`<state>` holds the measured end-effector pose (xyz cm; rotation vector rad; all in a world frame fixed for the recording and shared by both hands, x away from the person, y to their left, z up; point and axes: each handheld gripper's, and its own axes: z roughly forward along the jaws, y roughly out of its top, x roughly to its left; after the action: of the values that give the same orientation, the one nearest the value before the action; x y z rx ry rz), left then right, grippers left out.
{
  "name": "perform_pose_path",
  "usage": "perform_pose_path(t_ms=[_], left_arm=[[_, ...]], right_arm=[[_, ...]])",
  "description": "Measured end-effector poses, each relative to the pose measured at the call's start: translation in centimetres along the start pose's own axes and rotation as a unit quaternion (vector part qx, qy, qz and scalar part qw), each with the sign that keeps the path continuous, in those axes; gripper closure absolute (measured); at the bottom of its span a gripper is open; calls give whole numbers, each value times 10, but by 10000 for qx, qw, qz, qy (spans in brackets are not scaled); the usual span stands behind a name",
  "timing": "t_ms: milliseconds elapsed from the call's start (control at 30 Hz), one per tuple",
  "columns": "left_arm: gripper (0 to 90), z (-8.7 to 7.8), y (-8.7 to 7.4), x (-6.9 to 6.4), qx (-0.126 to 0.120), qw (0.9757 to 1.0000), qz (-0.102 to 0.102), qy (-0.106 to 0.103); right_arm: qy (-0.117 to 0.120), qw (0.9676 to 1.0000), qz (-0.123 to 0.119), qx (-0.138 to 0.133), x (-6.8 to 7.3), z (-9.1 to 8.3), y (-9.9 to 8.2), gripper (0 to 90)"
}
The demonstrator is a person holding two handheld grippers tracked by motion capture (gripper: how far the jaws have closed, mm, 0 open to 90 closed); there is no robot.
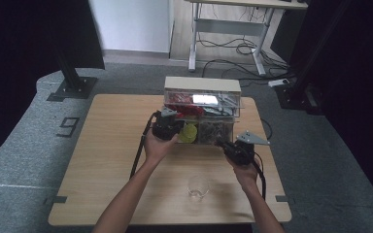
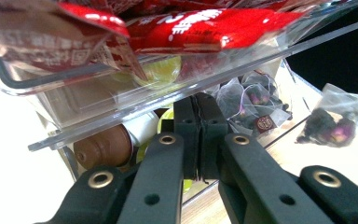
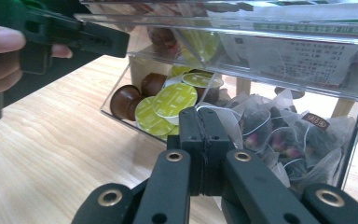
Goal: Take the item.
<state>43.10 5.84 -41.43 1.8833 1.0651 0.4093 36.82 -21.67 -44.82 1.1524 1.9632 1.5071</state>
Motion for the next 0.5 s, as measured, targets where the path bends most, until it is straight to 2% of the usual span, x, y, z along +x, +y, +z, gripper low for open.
perform_pose_path(t_ms=[500], left_arm=[[883, 0, 1, 0, 23, 10000, -4, 22]], right_arm=[[140, 9998, -69, -147, 9, -21, -4, 886]])
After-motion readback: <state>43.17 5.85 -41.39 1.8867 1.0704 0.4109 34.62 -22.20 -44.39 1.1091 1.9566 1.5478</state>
